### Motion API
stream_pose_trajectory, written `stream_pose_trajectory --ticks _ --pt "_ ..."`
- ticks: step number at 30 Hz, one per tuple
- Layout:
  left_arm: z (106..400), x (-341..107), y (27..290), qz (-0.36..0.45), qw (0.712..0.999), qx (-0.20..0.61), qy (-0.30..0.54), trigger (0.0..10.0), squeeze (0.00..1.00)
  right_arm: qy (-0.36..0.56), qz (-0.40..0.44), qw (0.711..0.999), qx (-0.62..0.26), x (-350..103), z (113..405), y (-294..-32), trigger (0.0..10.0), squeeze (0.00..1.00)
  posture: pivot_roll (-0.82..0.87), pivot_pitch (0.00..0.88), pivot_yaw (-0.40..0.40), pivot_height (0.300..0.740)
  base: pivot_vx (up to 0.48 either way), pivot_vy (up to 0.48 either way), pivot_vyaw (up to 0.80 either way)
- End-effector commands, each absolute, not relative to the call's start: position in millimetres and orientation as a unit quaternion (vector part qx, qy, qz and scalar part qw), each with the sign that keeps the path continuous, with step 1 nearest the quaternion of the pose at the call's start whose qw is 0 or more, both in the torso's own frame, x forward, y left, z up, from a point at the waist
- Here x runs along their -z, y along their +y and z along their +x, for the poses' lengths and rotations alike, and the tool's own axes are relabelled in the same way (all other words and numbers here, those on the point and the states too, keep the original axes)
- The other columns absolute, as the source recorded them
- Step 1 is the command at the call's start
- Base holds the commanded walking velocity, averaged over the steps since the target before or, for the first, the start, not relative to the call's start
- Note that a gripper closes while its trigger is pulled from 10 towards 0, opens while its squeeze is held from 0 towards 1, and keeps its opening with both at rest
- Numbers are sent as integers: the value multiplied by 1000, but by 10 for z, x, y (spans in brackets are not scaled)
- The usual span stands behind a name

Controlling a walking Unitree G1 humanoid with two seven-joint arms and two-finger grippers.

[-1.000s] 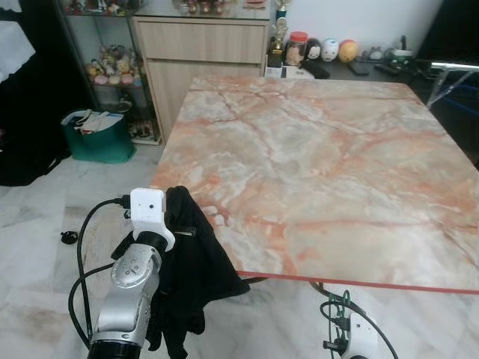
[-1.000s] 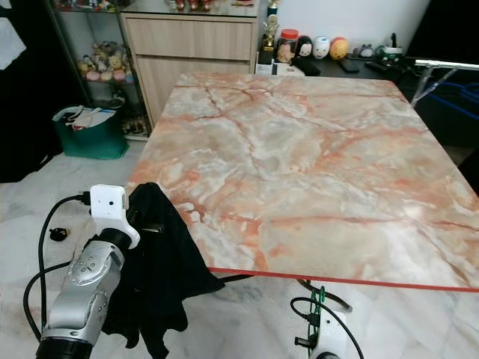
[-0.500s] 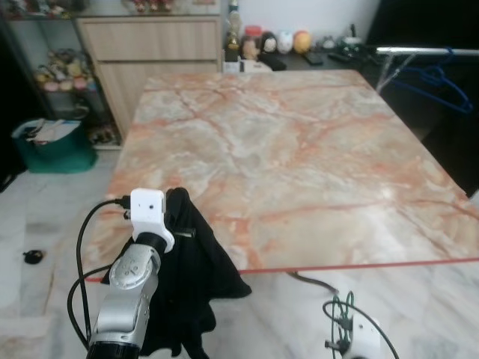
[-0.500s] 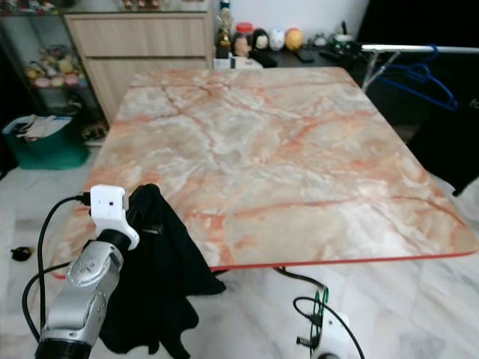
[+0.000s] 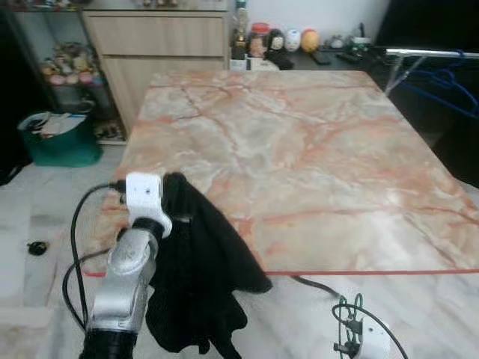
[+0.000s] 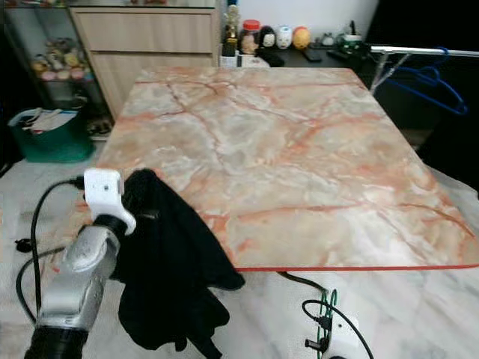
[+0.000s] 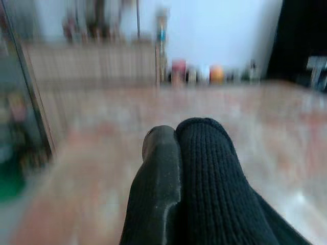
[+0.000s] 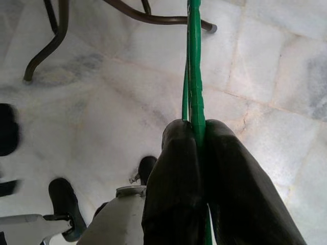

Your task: Hang hanger

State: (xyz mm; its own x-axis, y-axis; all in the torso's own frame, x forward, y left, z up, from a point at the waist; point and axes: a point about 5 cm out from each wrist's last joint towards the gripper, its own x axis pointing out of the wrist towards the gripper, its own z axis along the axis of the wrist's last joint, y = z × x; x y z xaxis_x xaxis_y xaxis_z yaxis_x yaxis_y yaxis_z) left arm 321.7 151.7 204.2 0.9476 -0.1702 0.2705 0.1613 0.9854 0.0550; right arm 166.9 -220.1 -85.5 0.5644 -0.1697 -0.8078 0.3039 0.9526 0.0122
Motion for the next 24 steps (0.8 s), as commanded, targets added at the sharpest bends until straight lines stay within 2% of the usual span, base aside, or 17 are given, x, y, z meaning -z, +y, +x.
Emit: stream_pose_trajectory --ticks 1,5,7,11,13,19,22,24 --pt "3224 -2535 1509 28 969 85 -228 10000 0 450 79 878 140 874 1619 -2212 10000 0 161 0 -39 740 0 0 0" --pt "3370 -2910 1541 40 958 77 -272 10000 0 446 80 880 140 867 1637 -2207 10000 0 171 0 -38 740 0 0 0" --pt "3544 -3252 1528 63 946 89 -306 10000 0 444 81 881 141 861 1649 -2208 10000 0 199 0 -40 740 0 0 0" --pt "3809 -3686 1549 94 942 73 -314 10000 0 443 81 882 140 856 1663 -2205 10000 0 201 0 -24 740 0 0 0" --pt "3922 -4012 1523 79 942 69 -319 10000 0 438 86 883 143 849 1676 -2203 10000 0 194 0 -15 740 0 0 0" --pt "3924 -4349 1502 44 933 41 -356 10000 0 436 86 883 150 846 1677 -2211 10000 0 193 0 -9 740 0 0 0" --pt "3957 -4312 1522 19 934 43 -354 10000 0 434 87 883 153 847 1675 -2208 10000 0 194 0 -6 740 0 0 0" --pt "4039 -4091 1471 35 945 71 -318 10000 0 435 87 883 151 851 1673 -2193 10000 0 194 0 -8 740 0 0 0"
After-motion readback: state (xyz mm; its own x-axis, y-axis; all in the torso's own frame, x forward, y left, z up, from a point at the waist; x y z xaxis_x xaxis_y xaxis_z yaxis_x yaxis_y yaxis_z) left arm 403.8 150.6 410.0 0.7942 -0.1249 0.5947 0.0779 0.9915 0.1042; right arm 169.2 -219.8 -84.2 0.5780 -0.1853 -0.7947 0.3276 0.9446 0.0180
